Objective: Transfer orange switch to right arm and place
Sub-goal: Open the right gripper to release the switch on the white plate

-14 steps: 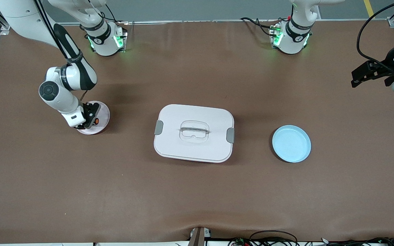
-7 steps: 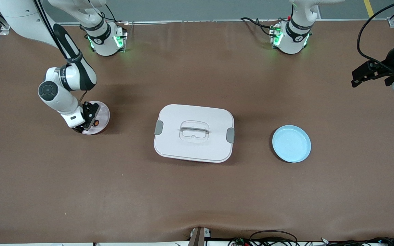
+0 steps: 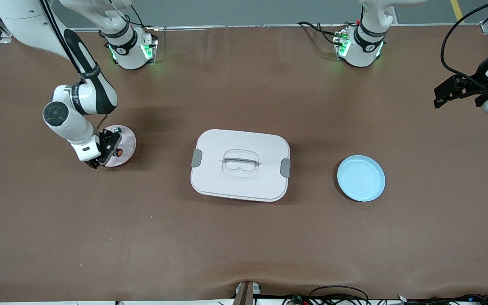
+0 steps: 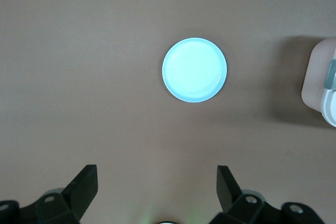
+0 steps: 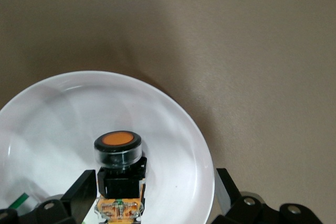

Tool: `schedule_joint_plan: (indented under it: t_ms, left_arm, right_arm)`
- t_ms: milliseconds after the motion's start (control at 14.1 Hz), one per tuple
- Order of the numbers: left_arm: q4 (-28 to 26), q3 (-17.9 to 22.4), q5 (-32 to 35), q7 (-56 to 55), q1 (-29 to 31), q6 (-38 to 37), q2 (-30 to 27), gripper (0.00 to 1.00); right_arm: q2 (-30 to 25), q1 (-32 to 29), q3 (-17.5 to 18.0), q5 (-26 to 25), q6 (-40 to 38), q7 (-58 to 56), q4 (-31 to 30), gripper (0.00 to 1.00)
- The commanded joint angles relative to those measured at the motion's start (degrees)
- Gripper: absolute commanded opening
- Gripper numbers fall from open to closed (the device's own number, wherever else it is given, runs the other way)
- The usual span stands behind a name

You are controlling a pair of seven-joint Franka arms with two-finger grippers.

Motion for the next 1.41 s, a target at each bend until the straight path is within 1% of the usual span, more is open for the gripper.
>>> schedule_joint_plan:
  t_ms: [0,424,778,990,1344]
  left_arm:
    - [-0.1,-0.2,-0.8,0.8,0.2,0.0,-0.5,1.00]
    - [-0.1,-0.2,-0.8,0.8,-0.5,0.2,-0.4,1.00]
    - [-0.1,-0.1,-0.8,0.8,-0.5,0.2,-0.4,1.00]
    - [-0.1,-0.2,-0.8,0.8,-0.5,0.2,-0.4,1.00]
    - [-0.1,-0.2,-0.9,0.9,-0.3,0.0,-0.6,1.00]
  right_arm:
    - [-1.0,-0.6,0.5,-1.0,-1.5,10.0,0.1,1.00]
    - [-0.9,-0.5,0.5,-1.0,-1.4,25.3,0.2,1.00]
    - [-0.9,-0.4,0.5,-1.0,-1.5,50.4,0.4,1.00]
    - [-1.0,-0.4,0.5,-1.0,-2.3,51.9,1.1,1.00]
    - [-1.9,-0.4,0.7,-1.0,-13.5,51.8,6.3,1.00]
